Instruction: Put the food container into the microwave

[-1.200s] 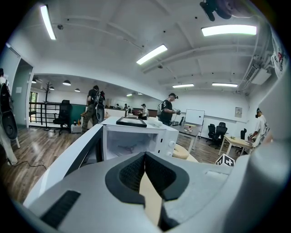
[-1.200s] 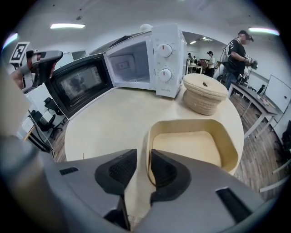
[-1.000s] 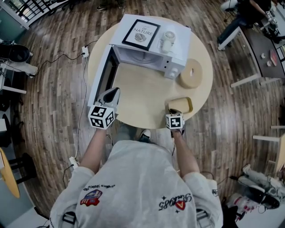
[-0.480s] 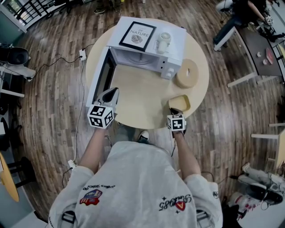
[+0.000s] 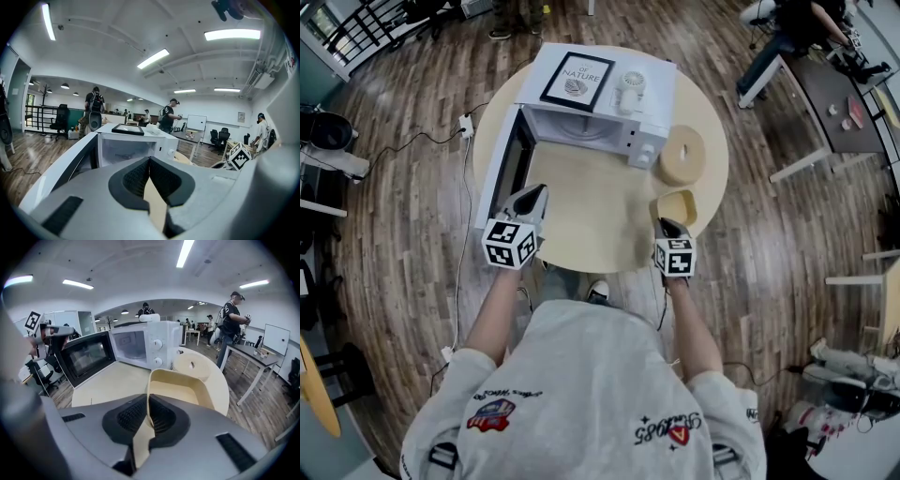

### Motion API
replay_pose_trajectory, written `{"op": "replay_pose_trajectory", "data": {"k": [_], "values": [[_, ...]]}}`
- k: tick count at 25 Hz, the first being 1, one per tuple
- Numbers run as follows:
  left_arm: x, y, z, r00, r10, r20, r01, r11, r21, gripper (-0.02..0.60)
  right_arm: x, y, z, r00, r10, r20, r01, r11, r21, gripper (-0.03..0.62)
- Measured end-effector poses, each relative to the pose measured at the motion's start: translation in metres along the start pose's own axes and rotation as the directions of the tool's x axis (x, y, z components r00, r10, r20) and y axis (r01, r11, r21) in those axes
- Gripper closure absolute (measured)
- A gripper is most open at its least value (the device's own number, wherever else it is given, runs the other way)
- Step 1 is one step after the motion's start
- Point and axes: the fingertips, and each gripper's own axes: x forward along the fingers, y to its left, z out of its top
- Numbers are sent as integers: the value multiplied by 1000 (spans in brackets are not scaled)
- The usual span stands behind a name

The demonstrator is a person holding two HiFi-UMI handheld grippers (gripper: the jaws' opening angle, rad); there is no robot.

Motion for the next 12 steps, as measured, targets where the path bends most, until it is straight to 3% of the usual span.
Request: {"op": "replay_pose_trajectory", "data": {"k": [7, 12], "values": [[0, -9, 15, 999, -14, 32, 13, 1000, 20, 577, -45, -4, 70, 982, -21, 186, 21, 1000, 2, 572], [-1, -9, 22, 999, -15, 44, 14, 1000, 24, 577, -61, -1, 90, 973, -28, 230, 30, 999, -9, 572]]}}
